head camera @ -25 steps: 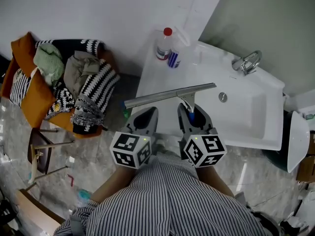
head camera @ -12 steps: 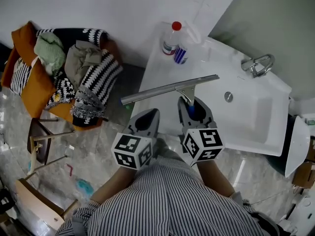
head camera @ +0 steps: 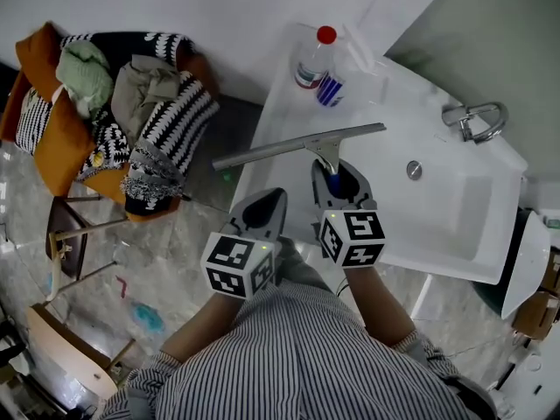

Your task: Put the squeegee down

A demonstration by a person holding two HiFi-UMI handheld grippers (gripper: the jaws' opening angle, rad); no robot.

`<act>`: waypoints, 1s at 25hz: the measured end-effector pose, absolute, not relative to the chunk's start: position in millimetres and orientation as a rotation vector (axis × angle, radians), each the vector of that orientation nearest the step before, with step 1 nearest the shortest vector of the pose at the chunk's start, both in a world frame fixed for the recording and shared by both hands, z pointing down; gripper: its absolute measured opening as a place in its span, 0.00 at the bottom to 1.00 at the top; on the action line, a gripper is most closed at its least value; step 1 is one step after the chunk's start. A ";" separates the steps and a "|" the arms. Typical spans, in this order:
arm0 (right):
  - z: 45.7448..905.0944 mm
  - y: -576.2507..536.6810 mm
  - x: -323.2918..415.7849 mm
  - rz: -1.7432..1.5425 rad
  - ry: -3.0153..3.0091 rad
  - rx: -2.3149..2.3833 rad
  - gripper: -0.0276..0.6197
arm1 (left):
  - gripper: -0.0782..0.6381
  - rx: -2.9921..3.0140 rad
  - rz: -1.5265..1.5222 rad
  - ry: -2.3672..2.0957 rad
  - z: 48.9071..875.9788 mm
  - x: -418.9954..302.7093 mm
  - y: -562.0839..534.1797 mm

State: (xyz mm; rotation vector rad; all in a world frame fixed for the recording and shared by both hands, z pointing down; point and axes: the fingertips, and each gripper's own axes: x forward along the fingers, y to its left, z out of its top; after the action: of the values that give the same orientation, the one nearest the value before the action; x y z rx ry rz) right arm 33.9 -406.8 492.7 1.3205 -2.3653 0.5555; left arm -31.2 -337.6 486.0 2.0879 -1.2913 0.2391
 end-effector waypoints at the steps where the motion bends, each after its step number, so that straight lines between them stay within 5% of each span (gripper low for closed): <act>1: 497.2 -408.5 31.4 0.554 -2.362 1.307 0.22 | 0.13 2.084 0.243 -1.290 488.6 -31.4 -339.2; 25: 561.0 -454.7 17.4 0.521 -2.259 1.155 0.22 | 0.13 2.043 0.281 -1.323 509.4 -37.7 -367.0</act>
State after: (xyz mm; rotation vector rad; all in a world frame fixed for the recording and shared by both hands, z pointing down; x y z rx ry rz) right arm 17.4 -454.7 561.0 1.1550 -2.2592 0.5207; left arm -37.7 -367.0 509.4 2.0426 -1.3234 0.2813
